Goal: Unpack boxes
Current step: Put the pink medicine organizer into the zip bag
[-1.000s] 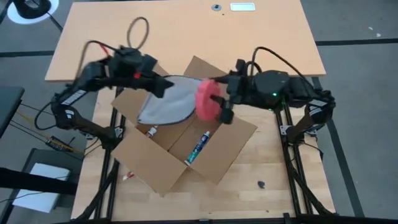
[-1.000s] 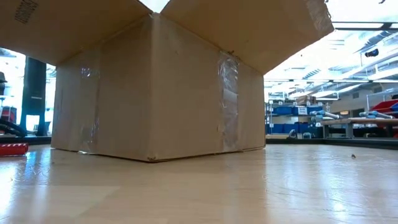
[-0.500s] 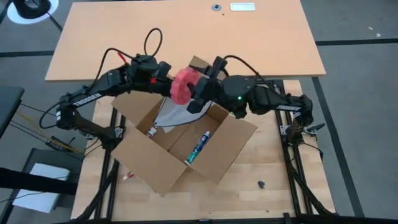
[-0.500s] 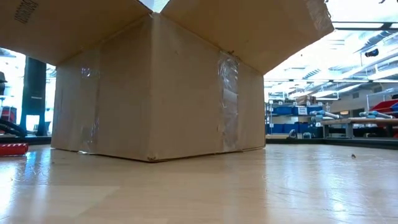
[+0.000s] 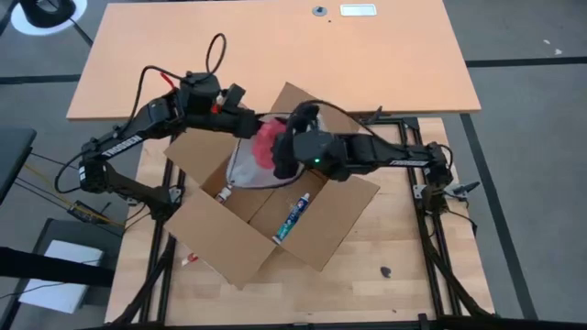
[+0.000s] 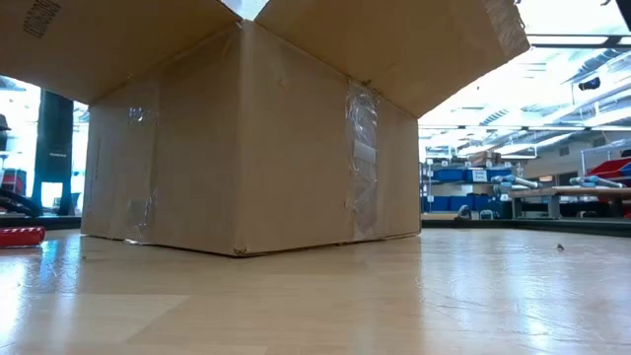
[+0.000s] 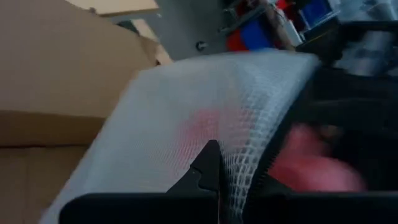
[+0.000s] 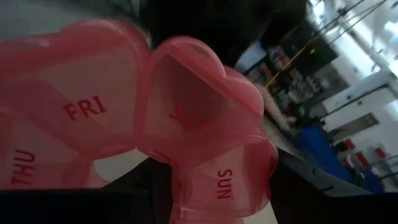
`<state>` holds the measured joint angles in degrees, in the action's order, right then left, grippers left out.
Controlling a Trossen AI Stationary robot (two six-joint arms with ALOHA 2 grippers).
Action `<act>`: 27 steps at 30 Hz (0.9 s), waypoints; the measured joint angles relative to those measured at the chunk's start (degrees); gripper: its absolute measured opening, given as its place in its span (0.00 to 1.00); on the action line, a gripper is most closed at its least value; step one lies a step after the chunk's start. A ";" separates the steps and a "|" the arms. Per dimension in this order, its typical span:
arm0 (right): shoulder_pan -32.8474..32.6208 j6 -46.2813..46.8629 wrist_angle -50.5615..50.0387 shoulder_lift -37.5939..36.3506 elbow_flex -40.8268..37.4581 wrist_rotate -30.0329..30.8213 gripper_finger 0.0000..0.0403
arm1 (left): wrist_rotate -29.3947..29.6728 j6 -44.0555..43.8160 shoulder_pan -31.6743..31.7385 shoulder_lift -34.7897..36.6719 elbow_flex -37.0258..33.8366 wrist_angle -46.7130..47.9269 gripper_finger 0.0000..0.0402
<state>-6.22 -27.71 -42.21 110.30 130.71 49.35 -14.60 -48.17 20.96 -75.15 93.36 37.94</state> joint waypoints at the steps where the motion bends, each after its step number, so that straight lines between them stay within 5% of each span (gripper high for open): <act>1: 0.14 0.64 -1.23 -0.03 -0.01 -0.03 0.49 | 0.03 -0.03 0.04 -0.01 0.00 -1.10 0.01; 17: 0.81 21.69 -7.00 -0.74 -1.51 -9.09 0.70 | 1.39 1.29 0.08 -0.21 -0.21 -2.17 0.01; 27: 1.49 18.42 -11.40 -3.47 3.96 -11.23 0.79 | 2.20 2.30 0.15 -0.19 -0.15 0.78 0.01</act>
<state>-4.73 -9.29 -53.61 106.83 134.67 38.11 -12.40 -45.87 21.11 -75.34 93.21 38.71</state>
